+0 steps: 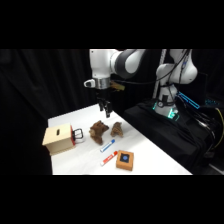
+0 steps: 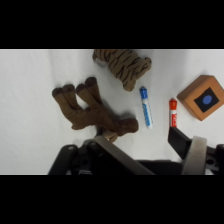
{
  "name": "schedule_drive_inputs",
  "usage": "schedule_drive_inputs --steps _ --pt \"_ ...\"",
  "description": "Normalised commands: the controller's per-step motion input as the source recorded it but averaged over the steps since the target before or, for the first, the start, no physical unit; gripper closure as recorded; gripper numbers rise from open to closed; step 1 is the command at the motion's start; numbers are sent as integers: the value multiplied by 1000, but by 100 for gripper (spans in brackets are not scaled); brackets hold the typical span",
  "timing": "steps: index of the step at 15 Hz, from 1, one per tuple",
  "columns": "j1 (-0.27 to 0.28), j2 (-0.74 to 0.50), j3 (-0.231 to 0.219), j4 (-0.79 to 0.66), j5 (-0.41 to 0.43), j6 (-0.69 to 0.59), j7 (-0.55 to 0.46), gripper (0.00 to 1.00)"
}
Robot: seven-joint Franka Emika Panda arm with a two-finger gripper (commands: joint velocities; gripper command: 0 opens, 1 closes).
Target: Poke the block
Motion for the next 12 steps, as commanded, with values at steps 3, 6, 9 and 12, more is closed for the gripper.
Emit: schedule_drive_inputs --steps 3,6,9,12 --pt "0 -2 36 3 -14 3 40 0" --pt "61 3 78 4 -73 24 136 0" --pt "109 9 105 15 -94 25 184 0" --pt "140 -1 118 16 -108 56 198 0"
